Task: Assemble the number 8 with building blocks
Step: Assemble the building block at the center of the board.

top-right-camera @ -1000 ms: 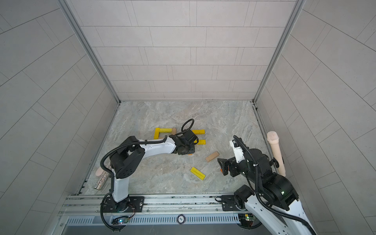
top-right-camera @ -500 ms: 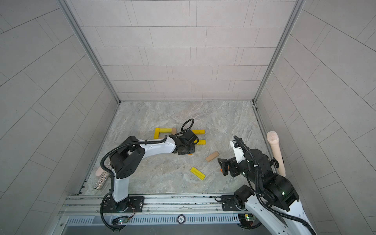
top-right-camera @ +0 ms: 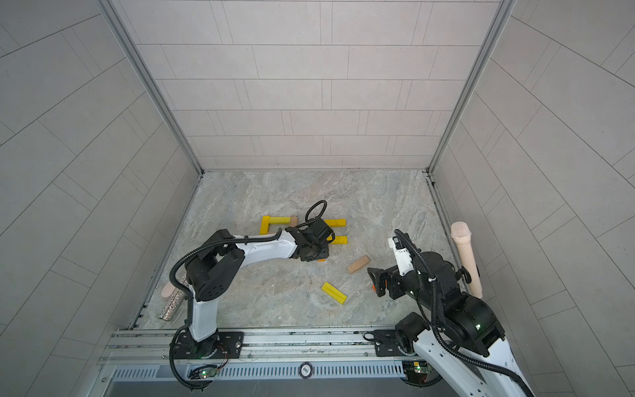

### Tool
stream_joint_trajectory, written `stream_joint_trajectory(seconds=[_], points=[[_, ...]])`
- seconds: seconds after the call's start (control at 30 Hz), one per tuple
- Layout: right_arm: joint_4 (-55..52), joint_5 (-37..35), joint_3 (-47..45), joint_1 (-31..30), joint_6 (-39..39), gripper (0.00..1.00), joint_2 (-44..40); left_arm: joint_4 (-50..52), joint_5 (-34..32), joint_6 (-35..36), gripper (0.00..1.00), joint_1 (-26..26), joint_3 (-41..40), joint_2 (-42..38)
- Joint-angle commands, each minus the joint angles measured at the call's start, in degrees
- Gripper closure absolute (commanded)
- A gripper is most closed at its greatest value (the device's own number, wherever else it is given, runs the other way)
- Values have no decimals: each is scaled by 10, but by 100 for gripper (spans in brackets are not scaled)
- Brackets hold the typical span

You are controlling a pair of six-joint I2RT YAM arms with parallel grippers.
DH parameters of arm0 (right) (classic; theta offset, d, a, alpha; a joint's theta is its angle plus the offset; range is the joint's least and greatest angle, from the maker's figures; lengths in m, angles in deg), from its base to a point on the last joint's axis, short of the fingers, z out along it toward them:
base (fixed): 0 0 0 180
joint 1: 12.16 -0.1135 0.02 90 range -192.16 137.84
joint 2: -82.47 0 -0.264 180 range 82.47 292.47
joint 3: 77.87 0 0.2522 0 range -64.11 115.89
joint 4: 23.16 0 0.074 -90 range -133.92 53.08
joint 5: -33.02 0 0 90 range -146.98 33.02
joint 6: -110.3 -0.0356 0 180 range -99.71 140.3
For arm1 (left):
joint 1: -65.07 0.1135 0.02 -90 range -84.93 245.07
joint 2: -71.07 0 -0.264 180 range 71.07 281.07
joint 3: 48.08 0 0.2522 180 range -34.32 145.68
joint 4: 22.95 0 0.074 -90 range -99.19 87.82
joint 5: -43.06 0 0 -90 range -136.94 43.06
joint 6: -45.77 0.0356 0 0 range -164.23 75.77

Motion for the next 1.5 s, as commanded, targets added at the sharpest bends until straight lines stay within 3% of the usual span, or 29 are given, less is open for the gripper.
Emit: stream_joint_trajectory(seconds=[0.0, 0.73, 1.27, 1.33, 1.47], points=[[-5, -7, -5, 1, -2, 1, -6, 4, -4, -8, 62, 2, 9, 12], [-3, -7, -6, 1, -2, 0, -11, 15, -10, 2, 55, 2, 8, 4], [-2, -19, -9, 0, -10, 0, 16, -18, -43, 50, 12, -5, -49, -88], [1, -29, -8, 1, -16, 1, 22, -27, -46, 65, 2, -6, -53, -101], [11, -47, 1, 1, -36, 0, 41, -52, -42, 104, 0, -7, -65, -132]])
